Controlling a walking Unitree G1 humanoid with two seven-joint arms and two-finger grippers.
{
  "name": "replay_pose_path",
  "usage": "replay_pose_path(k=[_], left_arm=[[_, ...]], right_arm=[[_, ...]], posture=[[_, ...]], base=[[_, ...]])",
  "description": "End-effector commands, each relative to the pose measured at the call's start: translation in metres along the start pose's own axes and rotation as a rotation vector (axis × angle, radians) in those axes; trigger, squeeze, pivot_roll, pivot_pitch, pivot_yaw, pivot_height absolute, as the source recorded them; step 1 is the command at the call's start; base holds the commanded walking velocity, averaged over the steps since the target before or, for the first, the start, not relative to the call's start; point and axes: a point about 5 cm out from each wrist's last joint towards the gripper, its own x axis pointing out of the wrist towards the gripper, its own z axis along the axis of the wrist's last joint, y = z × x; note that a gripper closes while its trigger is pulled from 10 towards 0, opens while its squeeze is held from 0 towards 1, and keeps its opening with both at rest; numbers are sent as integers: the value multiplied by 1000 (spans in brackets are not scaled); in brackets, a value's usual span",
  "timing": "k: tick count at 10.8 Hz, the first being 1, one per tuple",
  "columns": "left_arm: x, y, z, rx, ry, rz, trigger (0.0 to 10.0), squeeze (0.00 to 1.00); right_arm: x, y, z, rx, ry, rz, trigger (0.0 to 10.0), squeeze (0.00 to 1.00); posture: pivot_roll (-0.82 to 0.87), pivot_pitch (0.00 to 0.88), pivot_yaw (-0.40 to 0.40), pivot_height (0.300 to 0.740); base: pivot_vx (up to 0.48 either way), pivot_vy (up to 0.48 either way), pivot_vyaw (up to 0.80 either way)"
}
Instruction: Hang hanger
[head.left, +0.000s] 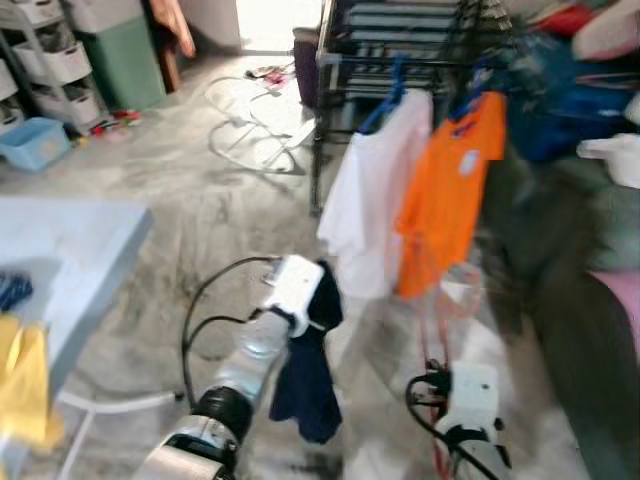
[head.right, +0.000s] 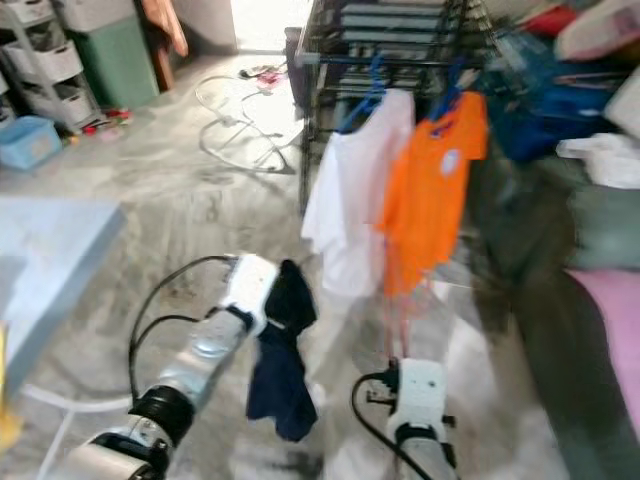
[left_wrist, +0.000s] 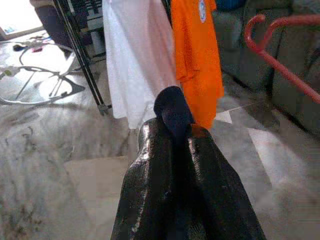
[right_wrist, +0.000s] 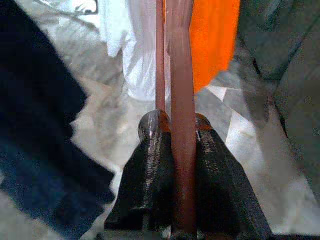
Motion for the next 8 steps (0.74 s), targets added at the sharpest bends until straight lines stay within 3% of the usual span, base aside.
replay_pose_path(k=[1,4,8], left_arm=[[-2,12,2,25,-13,30,10000,0],[-3,14,-4,43,21,30,10000,0],[-2,16,1,61,-8,-18,10000,0]], right_arm=[[0,6,5,6,-20,18,10000,0],[-3,7,1,-4,-2,32,10000,0],[-5,8,-1,-1,2,30,10000,0]], posture=[[-68,19,-7,740],[-72,35,-8,740],[-75,42,-5,740]], base=[[0,0,0],[0,0,0],[0,0,0]])
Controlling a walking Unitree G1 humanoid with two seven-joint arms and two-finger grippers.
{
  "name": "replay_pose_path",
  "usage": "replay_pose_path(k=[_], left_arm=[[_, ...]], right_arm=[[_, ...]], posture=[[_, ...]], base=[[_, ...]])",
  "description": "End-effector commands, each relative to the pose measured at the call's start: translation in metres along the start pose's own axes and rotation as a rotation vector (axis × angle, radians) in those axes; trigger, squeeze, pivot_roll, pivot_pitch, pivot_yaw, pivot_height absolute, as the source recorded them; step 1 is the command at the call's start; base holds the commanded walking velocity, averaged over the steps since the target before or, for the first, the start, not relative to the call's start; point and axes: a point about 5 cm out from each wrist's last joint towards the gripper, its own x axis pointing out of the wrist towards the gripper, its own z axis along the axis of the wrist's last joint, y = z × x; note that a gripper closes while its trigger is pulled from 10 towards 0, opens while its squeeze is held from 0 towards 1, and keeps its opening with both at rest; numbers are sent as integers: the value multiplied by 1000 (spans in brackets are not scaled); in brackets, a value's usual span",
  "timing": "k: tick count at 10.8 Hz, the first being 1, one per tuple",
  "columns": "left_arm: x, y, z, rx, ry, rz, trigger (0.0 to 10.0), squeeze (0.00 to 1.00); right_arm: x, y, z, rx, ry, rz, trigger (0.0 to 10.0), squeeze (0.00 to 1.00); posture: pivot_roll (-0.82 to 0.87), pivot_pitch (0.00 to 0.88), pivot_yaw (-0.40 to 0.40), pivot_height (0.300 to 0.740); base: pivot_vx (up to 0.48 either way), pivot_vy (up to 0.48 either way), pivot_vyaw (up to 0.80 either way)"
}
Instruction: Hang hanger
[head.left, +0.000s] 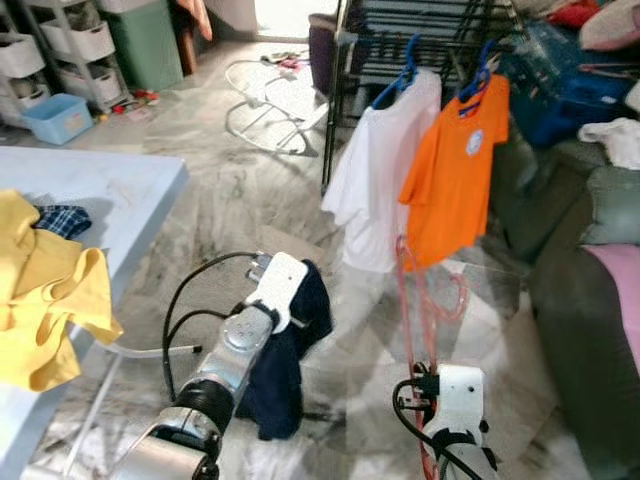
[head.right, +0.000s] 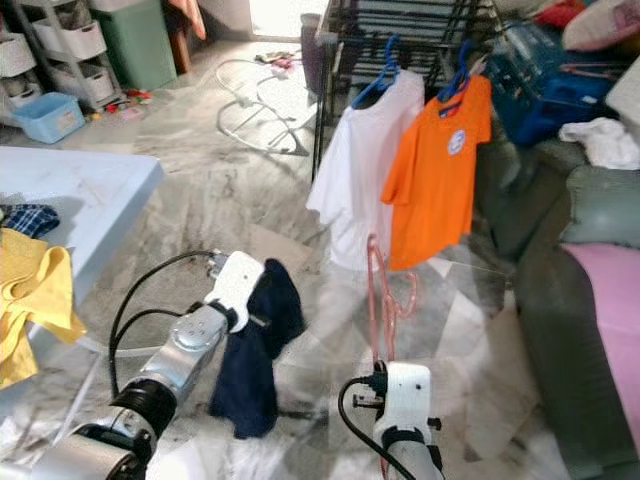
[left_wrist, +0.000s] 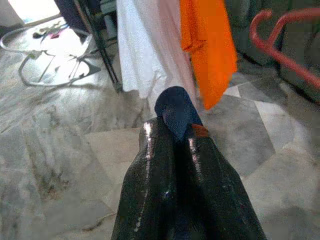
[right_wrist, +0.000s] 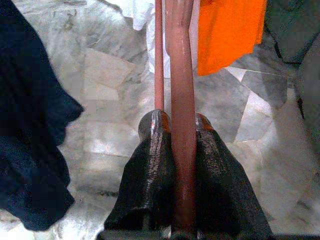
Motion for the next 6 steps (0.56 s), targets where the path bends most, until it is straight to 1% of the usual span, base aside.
replay_pose_path(k=[1,2,3,4,5,6], left_arm=[[2,-1,8,22,-49,-23,10000,0],[3,0,9,54,-55,-28,10000,0],[6,6,17,107,-79,-15,10000,0],[7,9,27,156,-133,-45,10000,0],[8,10,40,229,-216,-120,10000,0],[10,14,55,375,-273,-161,10000,0]], right_arm=[[0,-1,5,-2,-22,1,10000,0],[-4,-5,3,-19,-14,2,10000,0],[-11,-15,3,-49,-9,-8,10000,0],[-19,-24,1,-53,2,-17,10000,0],[-31,-35,-3,-54,19,-18,10000,0],[-45,-46,-9,-45,41,4,10000,0]], posture=[[-80,42,-5,740],[-84,44,-6,740],[-87,57,-6,740],[-93,57,-7,740],[-93,60,-7,740],[-99,66,-2,740]], base=[[0,0,0],[0,0,0],[0,0,0],[0,0,0],[0,0,0],[0,0,0]])
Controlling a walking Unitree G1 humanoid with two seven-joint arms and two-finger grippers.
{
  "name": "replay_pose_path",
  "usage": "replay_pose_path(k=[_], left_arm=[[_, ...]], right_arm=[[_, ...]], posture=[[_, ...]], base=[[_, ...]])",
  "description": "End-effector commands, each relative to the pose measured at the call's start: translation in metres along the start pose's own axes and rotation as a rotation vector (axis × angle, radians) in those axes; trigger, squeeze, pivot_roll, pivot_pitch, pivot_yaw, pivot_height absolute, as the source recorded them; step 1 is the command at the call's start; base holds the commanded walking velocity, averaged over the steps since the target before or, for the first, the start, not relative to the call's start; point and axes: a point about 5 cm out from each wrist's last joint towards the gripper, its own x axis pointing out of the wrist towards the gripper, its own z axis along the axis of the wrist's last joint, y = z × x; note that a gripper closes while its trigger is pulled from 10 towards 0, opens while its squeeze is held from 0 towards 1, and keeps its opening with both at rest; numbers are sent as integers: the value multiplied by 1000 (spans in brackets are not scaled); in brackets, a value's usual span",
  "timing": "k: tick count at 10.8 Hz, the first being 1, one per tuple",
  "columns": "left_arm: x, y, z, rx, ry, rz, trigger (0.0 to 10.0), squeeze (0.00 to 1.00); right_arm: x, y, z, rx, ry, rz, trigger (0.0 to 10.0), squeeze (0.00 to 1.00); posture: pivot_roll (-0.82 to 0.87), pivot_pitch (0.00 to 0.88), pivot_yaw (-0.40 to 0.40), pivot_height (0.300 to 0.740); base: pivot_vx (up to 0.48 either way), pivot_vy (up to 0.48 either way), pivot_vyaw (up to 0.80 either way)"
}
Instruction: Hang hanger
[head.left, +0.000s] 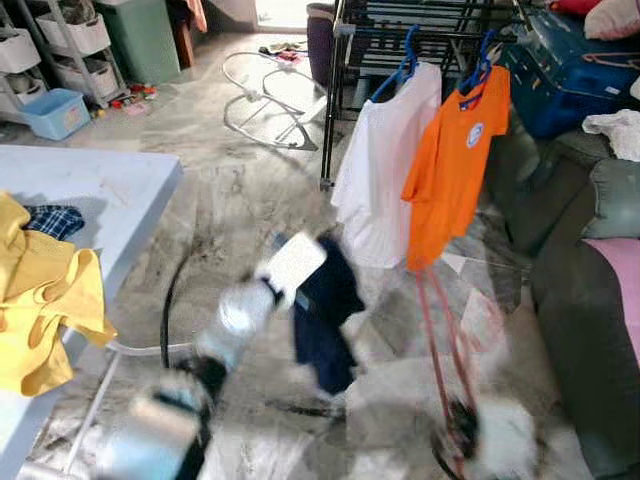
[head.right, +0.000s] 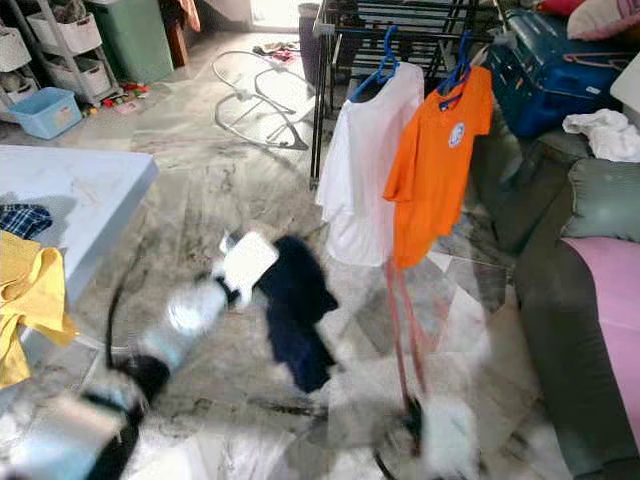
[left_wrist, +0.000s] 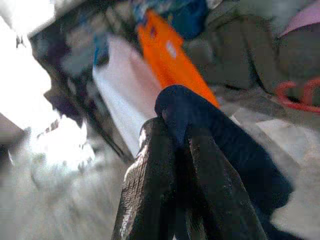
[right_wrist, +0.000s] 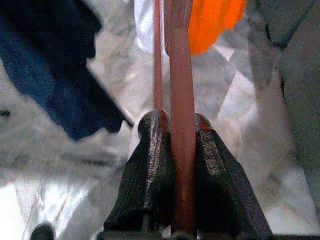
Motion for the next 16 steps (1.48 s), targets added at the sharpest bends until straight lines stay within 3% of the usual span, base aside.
replay_pose_path(k=[1,3,4,5,7,9,14,16], left_arm=[[5,4,12,121,-54,-59,10000,0],[8,5,27,347,-148,-182,10000,0],[7,1,31,406,-186,-259,10000,0],[6,-2,31,408,-191,-288,10000,0],[3,-10,30,510,-235,-335,10000,0],[4,-5,30,590,-233,-323,10000,0],[7,15,32,642,-200,-204,10000,0],[10,16,42,592,-264,-190,10000,0]], right_arm=[[-7,-7,6,18,-27,29,10000,0],[-20,-8,9,15,-26,143,10000,0],[-24,-1,17,18,-45,224,10000,0],[-25,3,20,24,-51,256,10000,0],[-35,17,27,38,-40,418,10000,0],[-42,16,31,30,-20,463,10000,0],[-63,-3,25,5,62,454,10000,0],[-62,-3,19,22,89,460,10000,0]], posture=[[-105,68,2,740],[-120,74,12,740],[-125,75,17,740],[-126,76,20,740],[-127,74,14,740],[-126,77,8,740],[-137,85,19,740],[-135,81,24,740]], base=[[0,0,0],[0,0,0],[0,0,0],[0,0,0],[0,0,0],[0,0,0],[0,0,0],[0,0,0]])
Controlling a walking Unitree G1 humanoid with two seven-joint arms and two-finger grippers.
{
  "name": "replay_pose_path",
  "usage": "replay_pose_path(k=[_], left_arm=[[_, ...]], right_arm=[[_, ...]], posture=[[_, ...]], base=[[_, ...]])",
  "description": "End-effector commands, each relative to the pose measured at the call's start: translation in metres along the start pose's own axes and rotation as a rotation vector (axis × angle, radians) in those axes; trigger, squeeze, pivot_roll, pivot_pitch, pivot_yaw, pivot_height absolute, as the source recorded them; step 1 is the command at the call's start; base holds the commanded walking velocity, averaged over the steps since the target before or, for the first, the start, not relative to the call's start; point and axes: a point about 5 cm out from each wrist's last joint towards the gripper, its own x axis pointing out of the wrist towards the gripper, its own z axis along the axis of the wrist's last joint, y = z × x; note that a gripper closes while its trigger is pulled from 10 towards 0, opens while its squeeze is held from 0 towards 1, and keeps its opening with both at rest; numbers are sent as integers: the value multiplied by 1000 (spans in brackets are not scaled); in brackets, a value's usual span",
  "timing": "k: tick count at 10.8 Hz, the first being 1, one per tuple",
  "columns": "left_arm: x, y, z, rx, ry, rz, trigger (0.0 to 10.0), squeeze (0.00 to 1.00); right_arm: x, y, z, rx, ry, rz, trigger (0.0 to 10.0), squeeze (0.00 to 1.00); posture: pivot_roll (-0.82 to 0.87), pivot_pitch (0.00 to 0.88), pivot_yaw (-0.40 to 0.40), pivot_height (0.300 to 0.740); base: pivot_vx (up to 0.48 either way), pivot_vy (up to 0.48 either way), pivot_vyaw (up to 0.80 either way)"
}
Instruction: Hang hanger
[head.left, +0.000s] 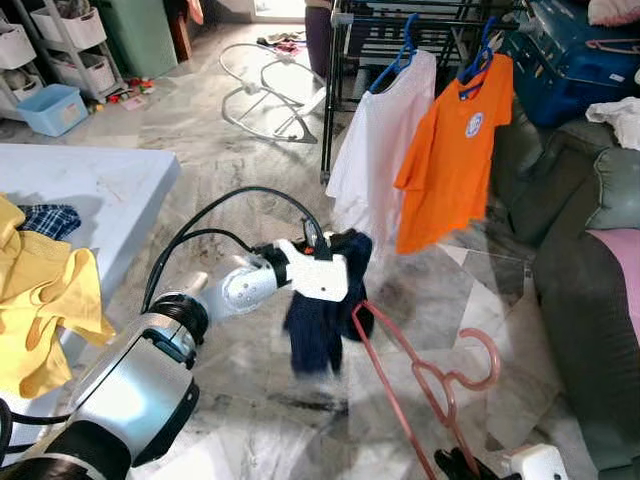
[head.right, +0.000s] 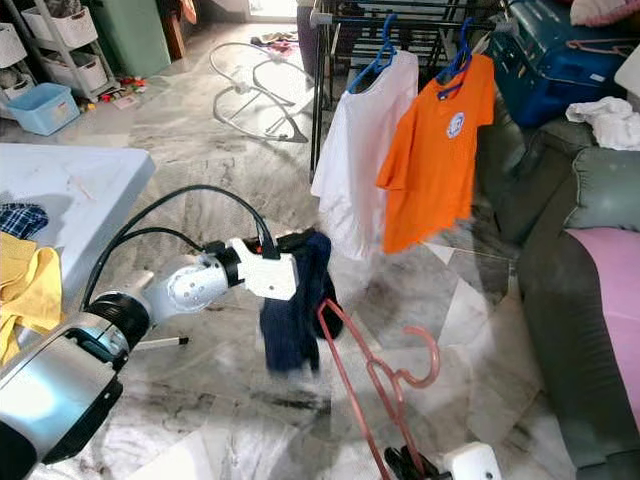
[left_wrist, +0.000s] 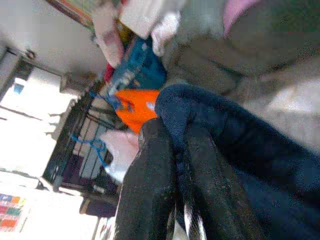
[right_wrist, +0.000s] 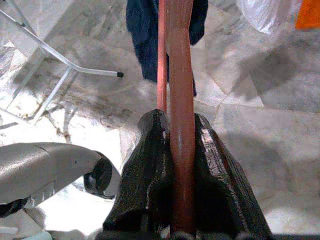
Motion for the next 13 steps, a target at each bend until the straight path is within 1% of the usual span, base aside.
replay_pose_path(k=[1,2,4,5,6,8,9,10,11,12,13], left_arm=[[6,17,11,9,-78,43,10000,0],[8,16,16,-2,-126,39,10000,0],[7,11,33,-46,-286,10,10000,0],[6,8,36,-59,-320,-4,10000,0],[1,3,37,-83,-350,-14,10000,0],[-6,0,27,-116,-288,-17,10000,0],[-10,3,17,-139,-219,13,10000,0],[-11,10,14,-150,-196,56,10000,0],[-13,12,11,-159,-179,70,10000,0],[-14,10,9,-168,-164,71,10000,0],[-15,7,9,-184,-164,74,10000,0]], right_arm=[[2,1,-5,21,15,15,10000,0],[5,0,-7,30,19,16,10000,0],[16,-11,-9,54,10,-12,10000,0],[21,-16,-9,58,1,-32,10000,0],[30,-26,-7,66,-27,-80,10000,0],[34,-32,-6,72,-47,-100,10000,0],[33,-37,-7,78,-49,-119,10000,0],[30,-42,-10,105,-62,-154,10000,0],[29,-46,-12,140,-79,-190,10000,0],[27,-51,-13,209,-125,-241,10000,0],[24,-61,-13,266,-170,-331,10000,0]], posture=[[-131,80,28,740],[-126,81,32,740],[-104,81,35,740],[-99,80,34,740],[-87,75,31,740],[-75,69,23,740],[-75,63,19,740],[-74,62,15,740],[-74,62,15,740],[-74,62,15,740],[-74,61,16,740]], base=[[0,0,0],[0,0,0],[0,0,0],[0,0,0],[0,0,0],[0,0,0],[0,0,0],[0,0,0],[0,0,0],[0,0,0],[0,0,0]])
